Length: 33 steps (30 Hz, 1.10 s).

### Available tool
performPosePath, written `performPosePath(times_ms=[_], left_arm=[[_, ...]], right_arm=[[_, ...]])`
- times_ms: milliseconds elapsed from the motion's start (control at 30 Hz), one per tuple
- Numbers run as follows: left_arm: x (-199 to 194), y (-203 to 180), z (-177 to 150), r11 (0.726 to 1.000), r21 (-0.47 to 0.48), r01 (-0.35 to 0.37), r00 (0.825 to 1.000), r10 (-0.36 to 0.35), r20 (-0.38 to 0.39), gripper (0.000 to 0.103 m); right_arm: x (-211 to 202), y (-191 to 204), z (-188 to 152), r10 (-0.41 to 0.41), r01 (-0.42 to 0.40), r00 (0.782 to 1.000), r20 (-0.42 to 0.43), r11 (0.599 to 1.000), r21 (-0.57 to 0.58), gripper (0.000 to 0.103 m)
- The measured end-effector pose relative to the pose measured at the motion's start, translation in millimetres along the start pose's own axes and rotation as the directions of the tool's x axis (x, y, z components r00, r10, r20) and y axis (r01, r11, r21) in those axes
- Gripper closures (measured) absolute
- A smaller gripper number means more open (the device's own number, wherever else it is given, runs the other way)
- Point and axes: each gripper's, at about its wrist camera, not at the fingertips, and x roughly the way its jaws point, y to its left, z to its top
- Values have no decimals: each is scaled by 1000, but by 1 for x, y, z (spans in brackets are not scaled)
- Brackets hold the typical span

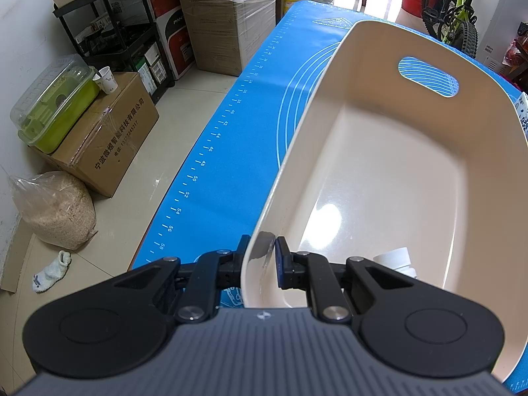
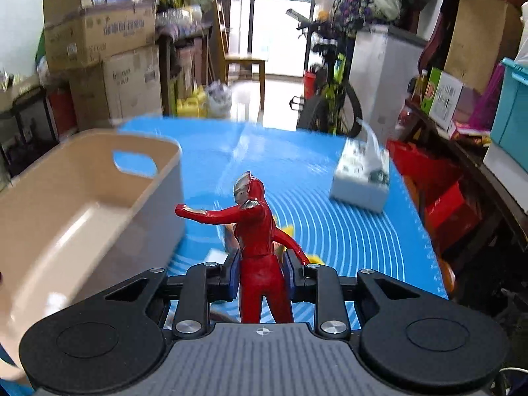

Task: Organize rigid objects
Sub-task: 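Grasp the red action figure with the right tool, then lower the red figure into the bin and open the right tool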

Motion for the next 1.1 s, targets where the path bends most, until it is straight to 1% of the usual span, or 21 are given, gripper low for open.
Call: performPosePath(times_ms=[167,300,400,600,667,700,767,833,900,933,1033,1100], left_arm=[[0,1,-1,1000,0,-2,1000,2,-2,86],[1,1,-2,1000,-1,-1,1000,1,-4,86],[1,1,-2,1000,-2,-2,1000,2,-4,86],[1,1,-1,1000,1,-3,1000,3,-3,86],[1,2,-1,1000,1,-2,1000,2,-3,86],[0,1,-1,1000,0,-2,1000,2,-4,86],[0,0,-1,1000,2,-2,1000,2,-3,86],[0,-1,-1,1000,3,-3,1000,3,-3,86],[0,-1,-1,1000,4,-3,1000,3,-3,86],[0,-1,-1,1000,3,-3,1000,3,-2,86],[0,-1,-1,1000,4,-4,1000,4,-3,86],[1,-1,-1,1000,3,-3,1000,3,-3,86]], right_arm=[[-20,14,13,57,-59,996,72,998,34,68],[-29,36,26,121,-127,987,110,991,47,68],[-28,59,31,164,-167,980,114,986,21,68],[-24,100,36,250,-247,964,96,968,-38,68],[-24,112,34,264,-258,960,94,964,-70,69],[-23,119,33,272,-265,958,88,961,-83,69],[-20,129,31,288,-281,955,66,954,-101,74],[-17,140,27,302,-295,952,39,947,-124,74],[-14,152,20,306,-301,952,7,941,-156,81],[-12,155,17,306,-304,952,-12,938,-165,90],[1,162,7,305,-316,948,-91,934,-169,90],[7,164,1,295,-313,947,-126,935,-167,90]])
